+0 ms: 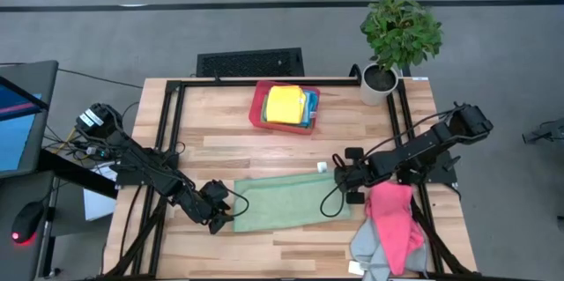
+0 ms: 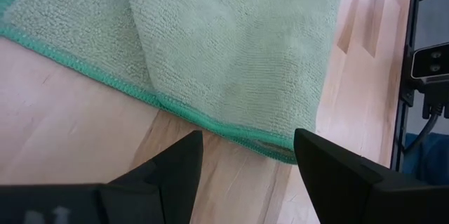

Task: Fold microfiber towels
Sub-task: Fold the green microfiber cloth

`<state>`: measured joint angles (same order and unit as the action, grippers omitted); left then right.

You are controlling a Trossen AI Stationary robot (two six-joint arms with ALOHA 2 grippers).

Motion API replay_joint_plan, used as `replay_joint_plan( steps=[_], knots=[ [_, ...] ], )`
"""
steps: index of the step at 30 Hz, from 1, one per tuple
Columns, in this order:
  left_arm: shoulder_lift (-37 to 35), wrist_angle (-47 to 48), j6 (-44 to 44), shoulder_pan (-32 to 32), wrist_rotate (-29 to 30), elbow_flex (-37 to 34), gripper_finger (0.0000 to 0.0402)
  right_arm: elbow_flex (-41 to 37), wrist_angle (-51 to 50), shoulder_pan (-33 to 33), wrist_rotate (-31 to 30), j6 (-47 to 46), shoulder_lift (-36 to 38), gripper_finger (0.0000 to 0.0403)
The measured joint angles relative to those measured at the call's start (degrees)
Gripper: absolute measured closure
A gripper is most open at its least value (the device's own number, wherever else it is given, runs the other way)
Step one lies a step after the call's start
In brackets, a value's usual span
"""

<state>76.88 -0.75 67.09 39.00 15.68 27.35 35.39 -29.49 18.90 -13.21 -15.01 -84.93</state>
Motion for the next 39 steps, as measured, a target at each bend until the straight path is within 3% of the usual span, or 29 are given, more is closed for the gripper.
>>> replay_joint_plan(
  steps=[11,24,29,35,39],
  knots=[
    [0.0,0.0,0.0,0.0,0.1,0.0,0.0184,8.7,-11.6,1.6,-6.3,1.8,1.9,0.0397],
    [0.0,-0.2,-0.2,0.0,-0.3,0.0,0.0184,10.7,-12.0,-2.8,-12.2,2.6,2.5,0.0397],
    [0.0,-0.1,-0.1,0.0,-0.3,0.0,0.0184,8.4,-9.2,-5.4,-7.2,3.0,2.0,0.0397],
    [-5.1,3.8,1.5,-0.5,-0.1,0.0,0.0184,7.8,-8.1,-5.2,-6.5,3.0,2.0,0.0397],
    [-11.5,8.5,-0.8,-0.5,7.9,0.0,0.0184,6.7,-6.2,-5.2,-5.7,3.0,0.4,0.0397]
  ],
)
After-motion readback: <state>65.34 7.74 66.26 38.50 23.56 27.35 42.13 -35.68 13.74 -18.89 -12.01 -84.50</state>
